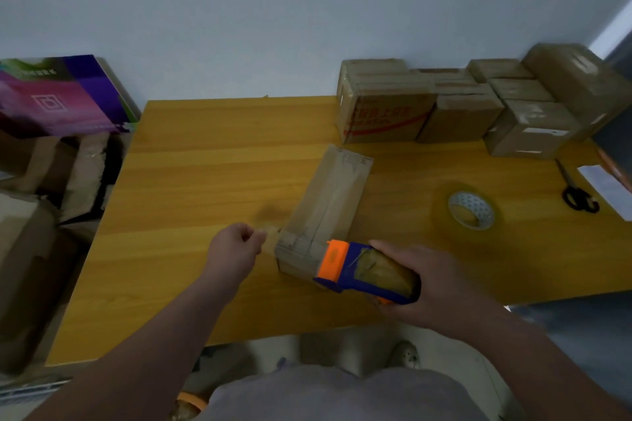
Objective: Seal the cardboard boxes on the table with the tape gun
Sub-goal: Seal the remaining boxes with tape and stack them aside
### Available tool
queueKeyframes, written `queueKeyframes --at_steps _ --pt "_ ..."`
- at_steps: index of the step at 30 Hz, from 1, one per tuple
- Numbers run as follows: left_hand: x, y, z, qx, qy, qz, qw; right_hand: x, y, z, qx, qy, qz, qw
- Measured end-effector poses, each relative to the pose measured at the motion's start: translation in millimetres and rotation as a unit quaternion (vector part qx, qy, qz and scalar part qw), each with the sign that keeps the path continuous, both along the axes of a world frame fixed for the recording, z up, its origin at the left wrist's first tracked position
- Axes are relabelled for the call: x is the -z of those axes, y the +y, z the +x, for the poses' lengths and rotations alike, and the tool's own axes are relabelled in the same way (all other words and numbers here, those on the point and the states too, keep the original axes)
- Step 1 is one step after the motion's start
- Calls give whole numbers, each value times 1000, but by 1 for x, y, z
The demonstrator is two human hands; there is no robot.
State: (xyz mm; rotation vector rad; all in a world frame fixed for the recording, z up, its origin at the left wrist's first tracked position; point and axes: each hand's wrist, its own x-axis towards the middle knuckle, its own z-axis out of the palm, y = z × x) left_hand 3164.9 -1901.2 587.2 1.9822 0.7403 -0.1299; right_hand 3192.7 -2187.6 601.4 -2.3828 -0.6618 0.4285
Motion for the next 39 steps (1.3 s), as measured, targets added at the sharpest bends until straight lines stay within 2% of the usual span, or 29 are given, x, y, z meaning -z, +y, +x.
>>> queueKeyframes --at_steps 5,10,14,20,22,24,25,28,35,37,39 --pt "12 1 -5 -3 1 46 999 4 5 -2 -18 -23 -25 999" --pt "24 1 -4 5 14 68 998 3 6 -2 -14 -2 -57 998" --pt "33 -2 0 26 46 41 998 3 7 -3 -13 -6 -75 997" --pt "33 3 7 36 79 -57 995 6 6 0 -14 -10 -98 995" --pt "32 6 7 53 70 -21 996 7 5 1 -12 -6 -94 995" --pt "28 4 6 39 23 59 997 10 4 1 -13 -3 -84 996" --pt "24 1 5 21 -10 70 997 12 4 1 -14 -2 -78 997" --pt "12 -9 -2 -11 -53 5 999 15 2 2 -15 1 -62 998" --pt "5 -28 -16 38 -63 -166 983 23 1 5 -17 -6 -47 999" --pt "10 -22 -15 60 -37 -138 988 26 3 7 -13 -5 -39 999" --pt "9 -15 -16 126 -43 -14 991 26 7 11 -5 -1 -34 999"
